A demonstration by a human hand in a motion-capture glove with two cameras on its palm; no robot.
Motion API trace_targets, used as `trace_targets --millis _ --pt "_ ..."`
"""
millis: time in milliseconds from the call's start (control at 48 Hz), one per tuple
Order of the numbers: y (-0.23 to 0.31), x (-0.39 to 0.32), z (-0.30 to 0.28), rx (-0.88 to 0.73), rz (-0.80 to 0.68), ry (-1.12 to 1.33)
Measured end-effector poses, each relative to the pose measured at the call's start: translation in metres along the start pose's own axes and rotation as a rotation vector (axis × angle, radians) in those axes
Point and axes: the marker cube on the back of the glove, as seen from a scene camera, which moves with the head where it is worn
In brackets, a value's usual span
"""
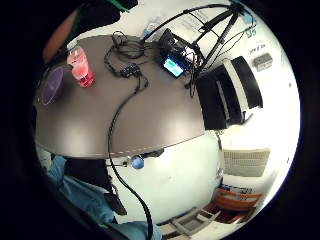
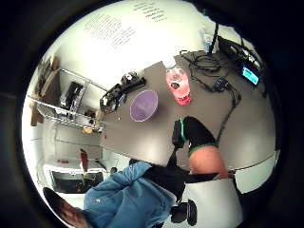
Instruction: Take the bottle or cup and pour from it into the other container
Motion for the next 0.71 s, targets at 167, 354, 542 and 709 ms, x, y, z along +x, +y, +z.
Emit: trace_targets --millis 167,354,542,709 --pt "-0.012 0.036 0.001 -0.014 0.018 -0.086" --pt "-0.027 0.062 0.016 -0.046 0.036 -0.221" --pt "-0.04 0.075 0.036 -0.049 0.053 -0.325" --pt "-0.052 0.077 0.048 -0.067 0.071 -0.365"
